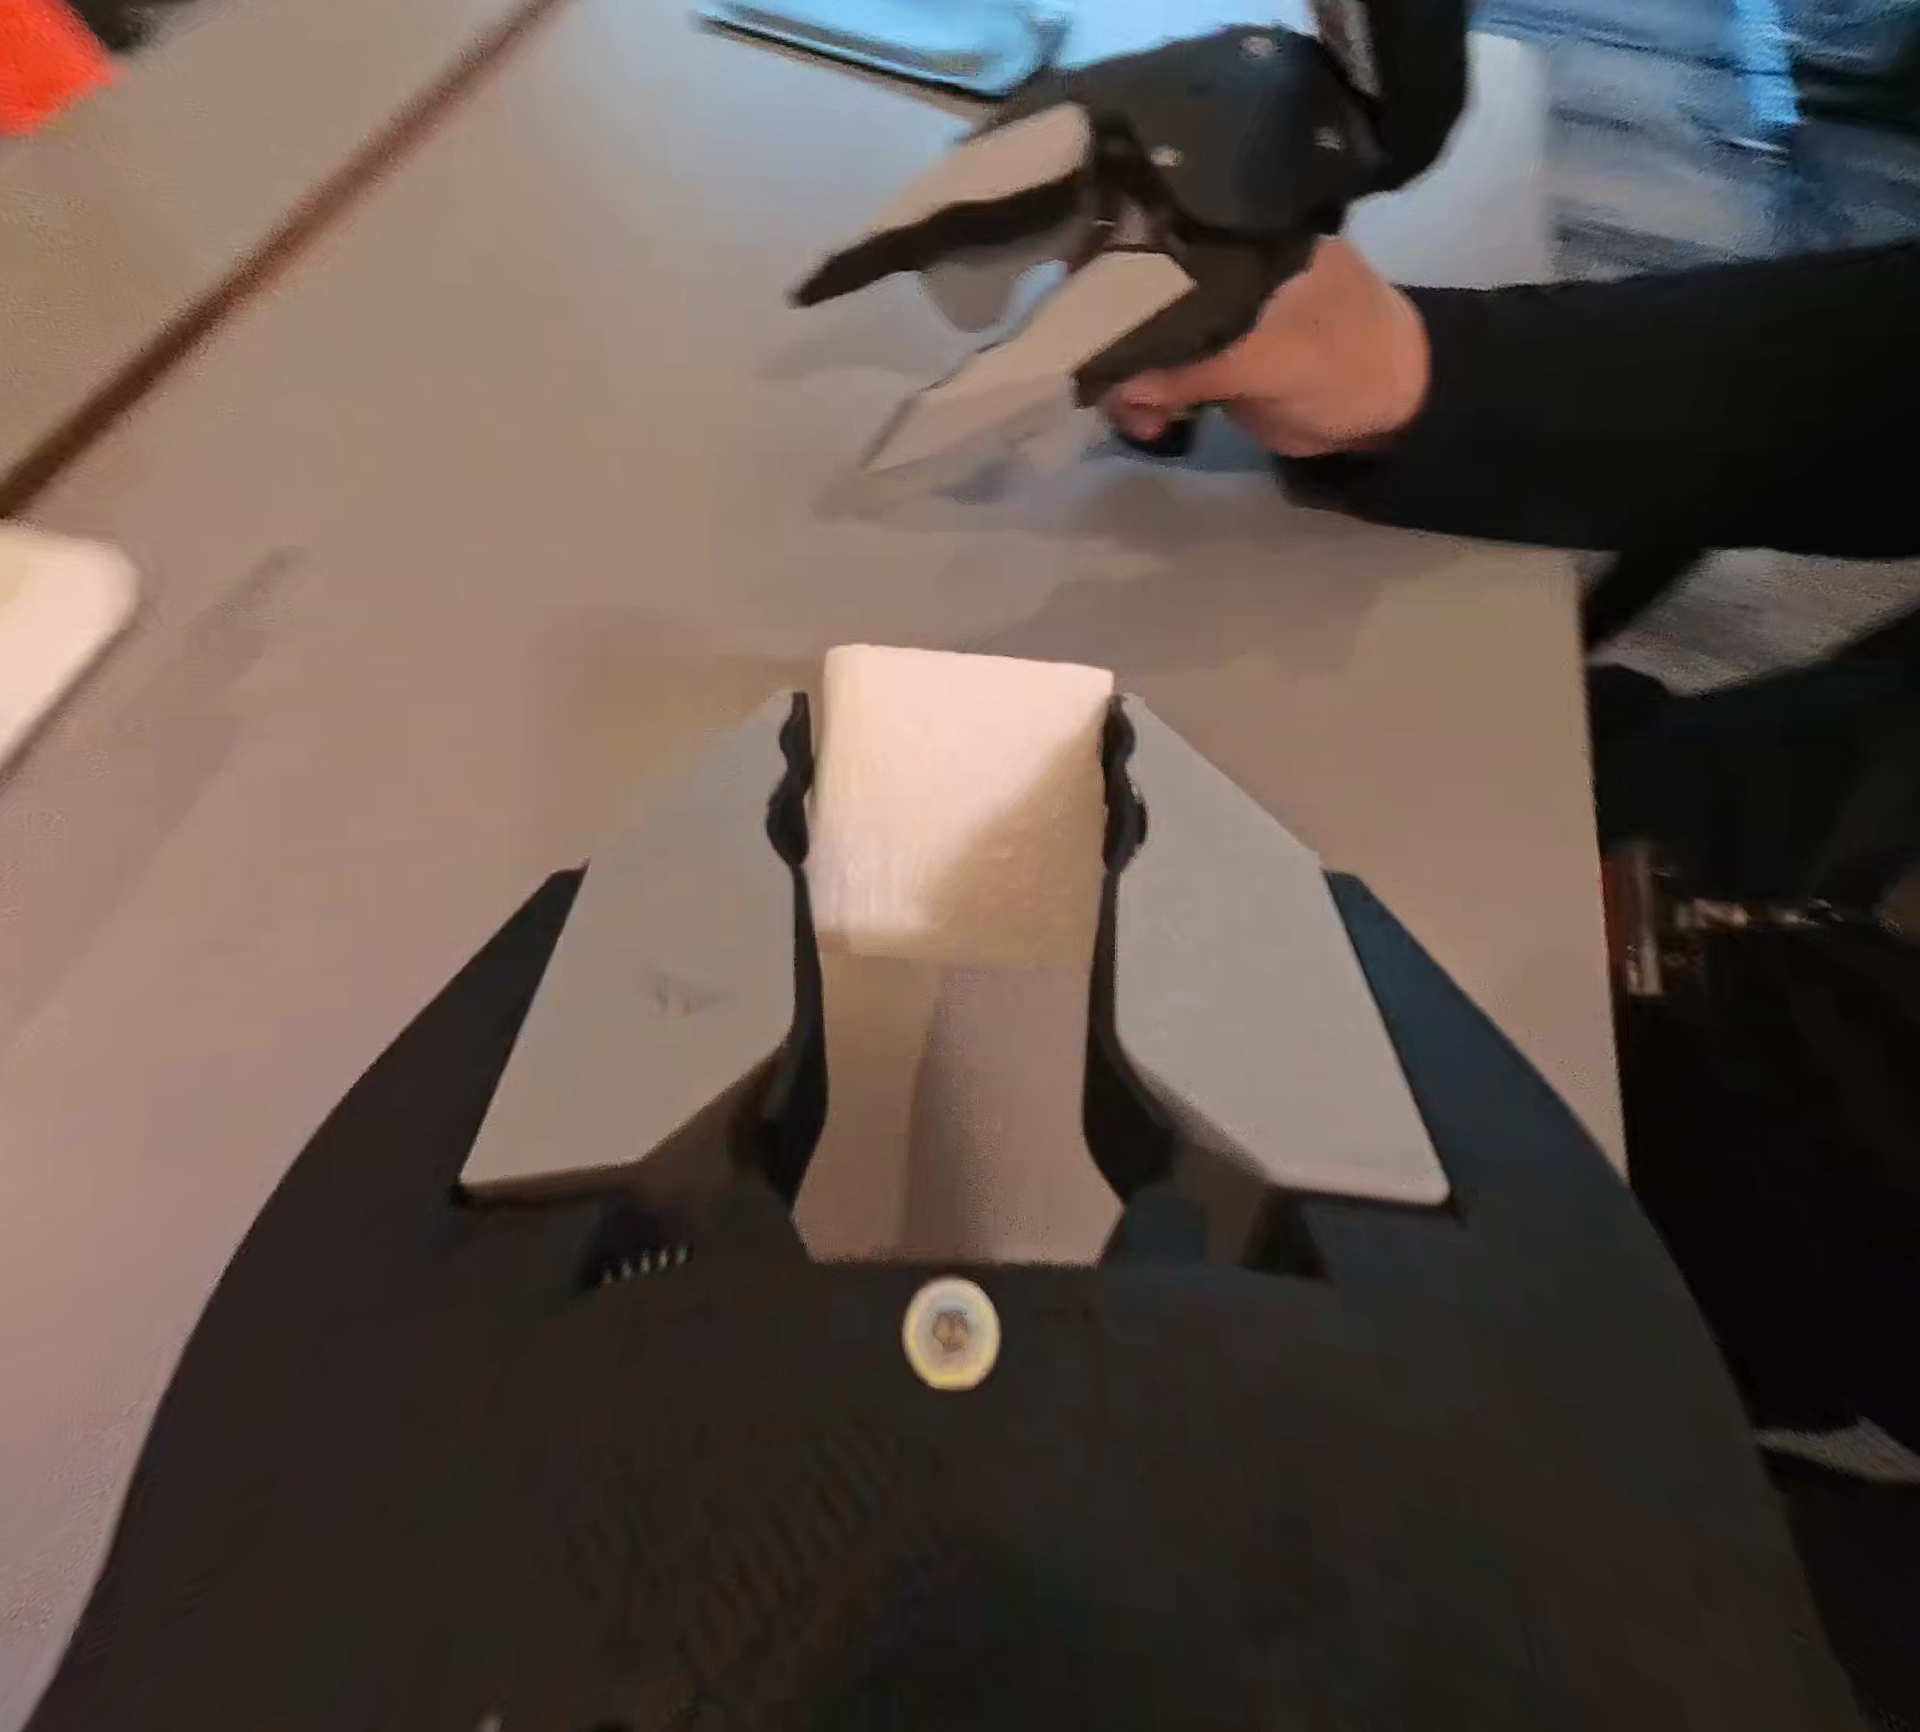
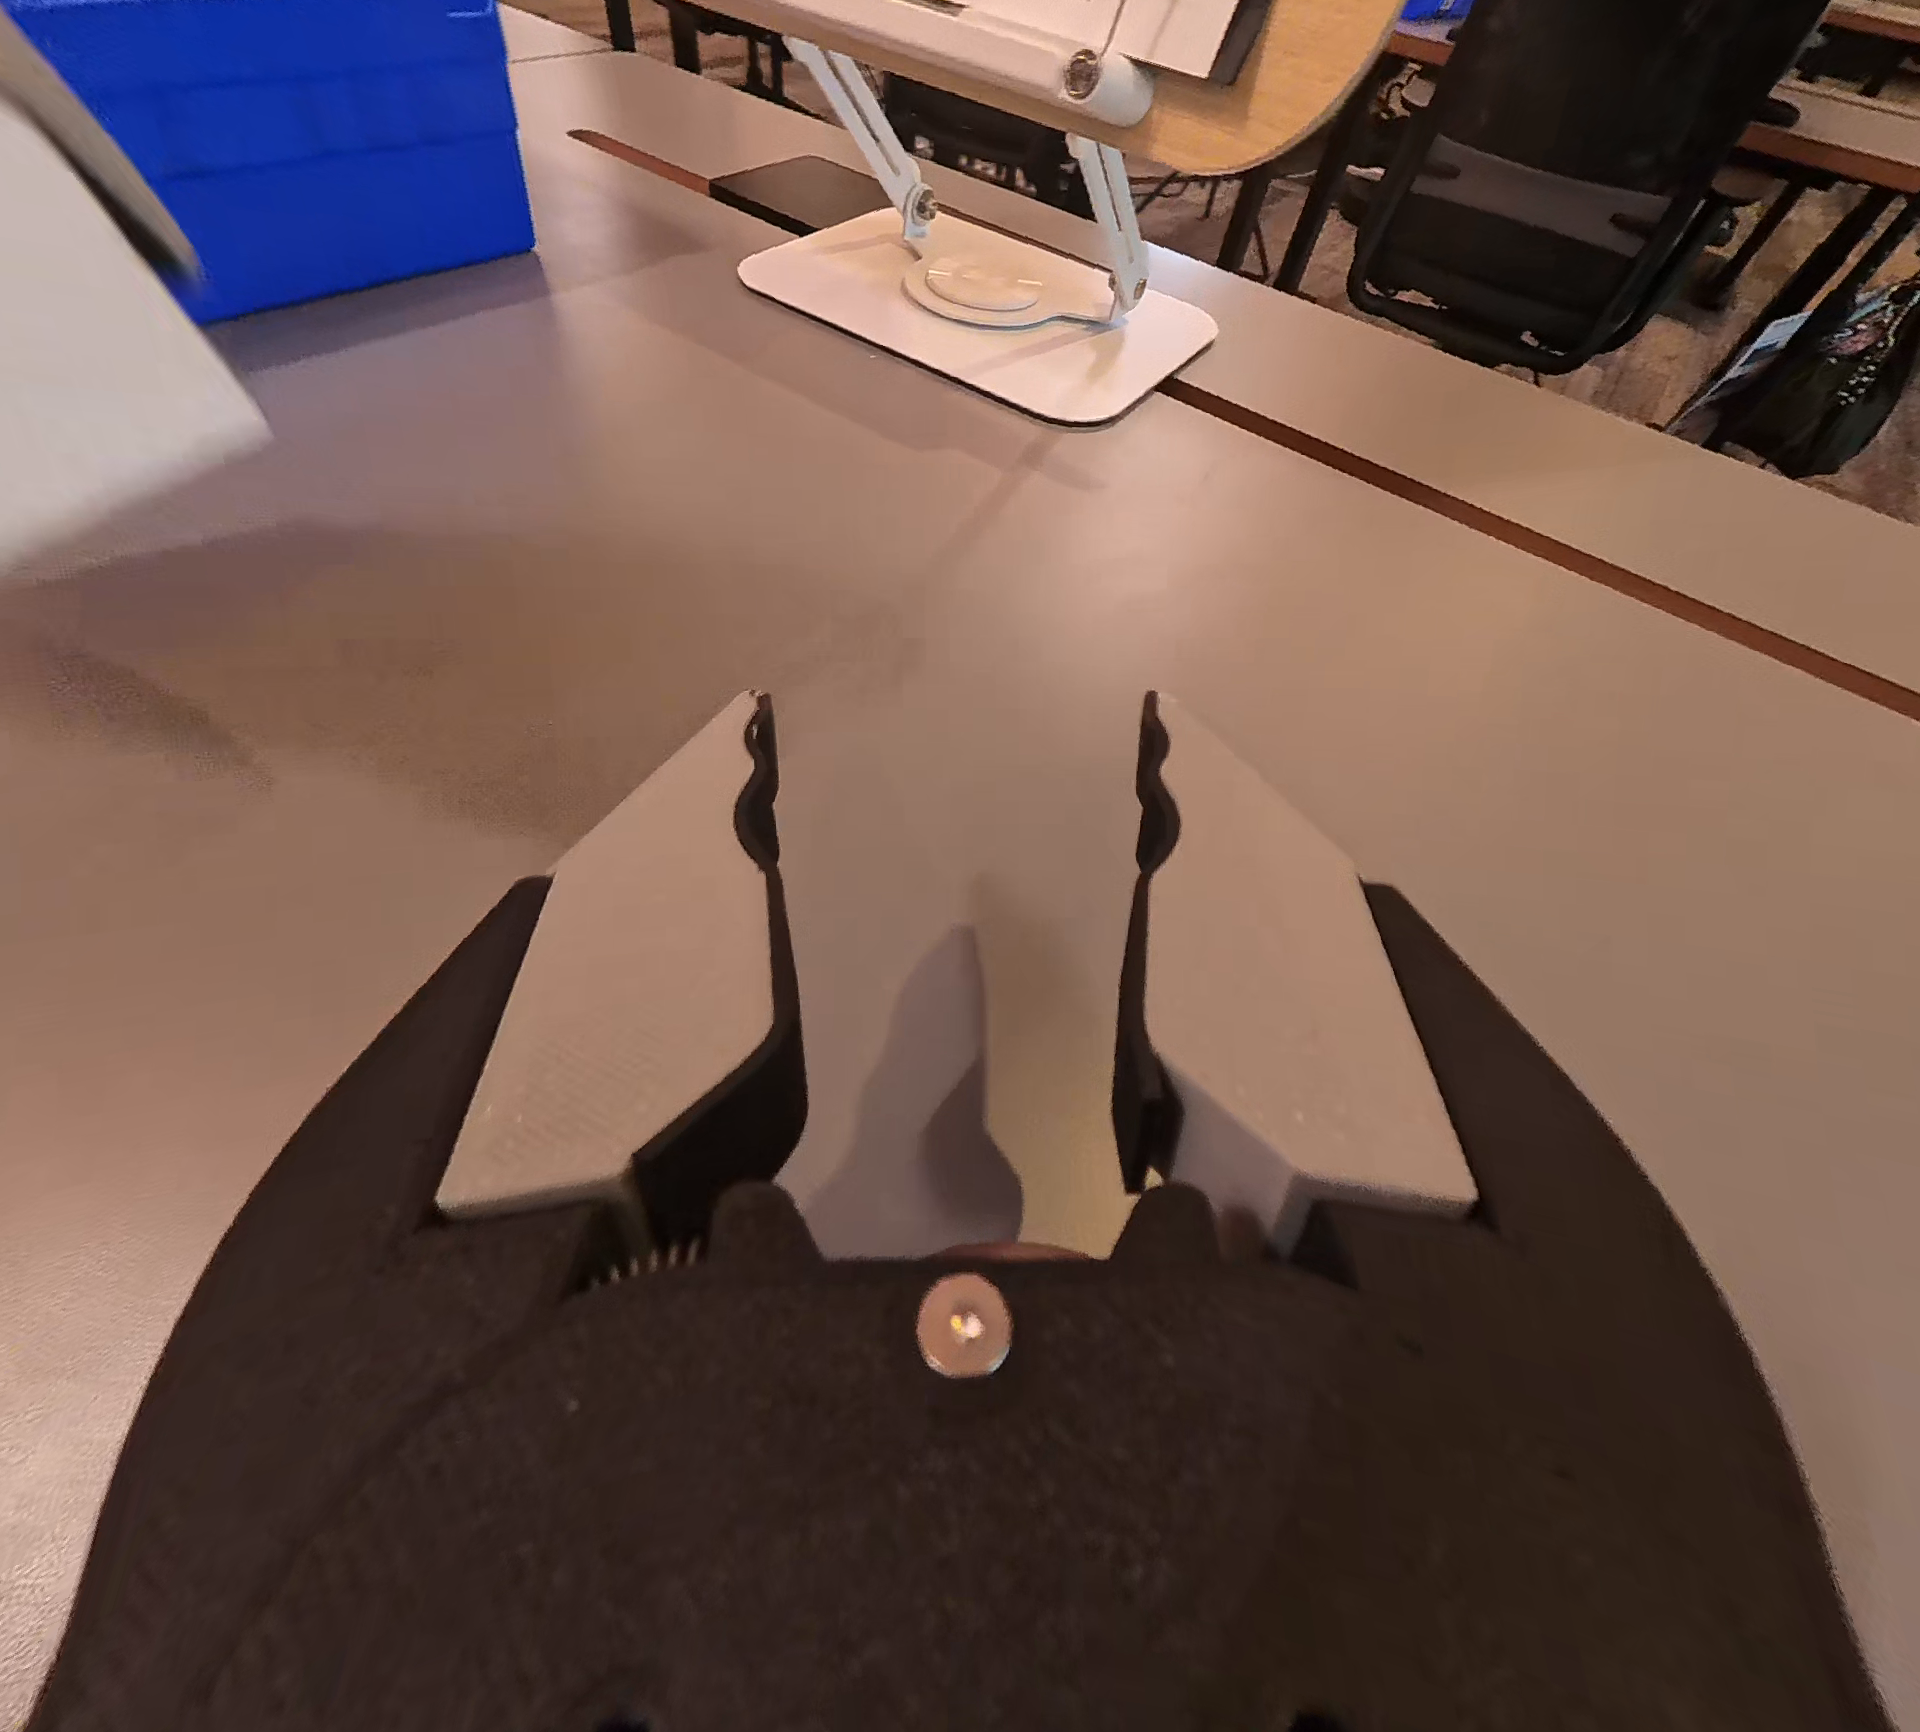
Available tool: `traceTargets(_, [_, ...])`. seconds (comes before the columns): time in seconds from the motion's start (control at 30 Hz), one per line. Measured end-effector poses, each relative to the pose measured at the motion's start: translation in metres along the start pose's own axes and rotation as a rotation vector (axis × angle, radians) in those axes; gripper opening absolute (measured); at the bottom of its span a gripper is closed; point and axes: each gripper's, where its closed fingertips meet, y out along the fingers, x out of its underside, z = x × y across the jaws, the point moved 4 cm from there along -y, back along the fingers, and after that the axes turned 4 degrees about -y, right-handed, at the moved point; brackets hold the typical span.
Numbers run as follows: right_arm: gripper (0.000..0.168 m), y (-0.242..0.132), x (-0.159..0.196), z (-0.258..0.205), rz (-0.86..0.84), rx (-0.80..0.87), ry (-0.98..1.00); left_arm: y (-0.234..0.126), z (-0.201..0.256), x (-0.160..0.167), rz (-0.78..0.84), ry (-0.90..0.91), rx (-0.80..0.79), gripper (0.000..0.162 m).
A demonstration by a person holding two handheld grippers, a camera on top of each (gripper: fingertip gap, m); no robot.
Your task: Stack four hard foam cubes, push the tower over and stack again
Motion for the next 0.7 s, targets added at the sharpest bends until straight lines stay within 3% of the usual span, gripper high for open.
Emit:
traceTargets(0.07, [0.067, -0.001, 0.001, 0.005, 0.000, 0.009, 0.013, 0.039, 0.001, -0.001, -0.003, 0.023, 0.105, 0.055])
traceTargets(0.23, [0.067, -0.004, -0.002, 0.011, 0.019, 0.009, 0.036, 0.099, -0.009, 0.003, -0.100, 0.090, 0.113, 0.055])
traceTargets(0.47, [0.067, -0.007, -0.007, 0.012, 0.036, 0.011, 0.032, 0.117, 0.003, 0.018, -0.201, 0.150, 0.081, 0.056])
traceTargets(0.6, [0.067, -0.006, -0.006, 0.010, 0.031, 0.015, 0.025, 0.124, 0.005, 0.027, -0.259, 0.190, 0.021, 0.077])
traceTargets(0.7, [0.067, -0.006, -0.005, 0.010, 0.029, 0.016, 0.026, 0.122, 0.005, 0.023, -0.221, 0.171, 0.007, 0.083])
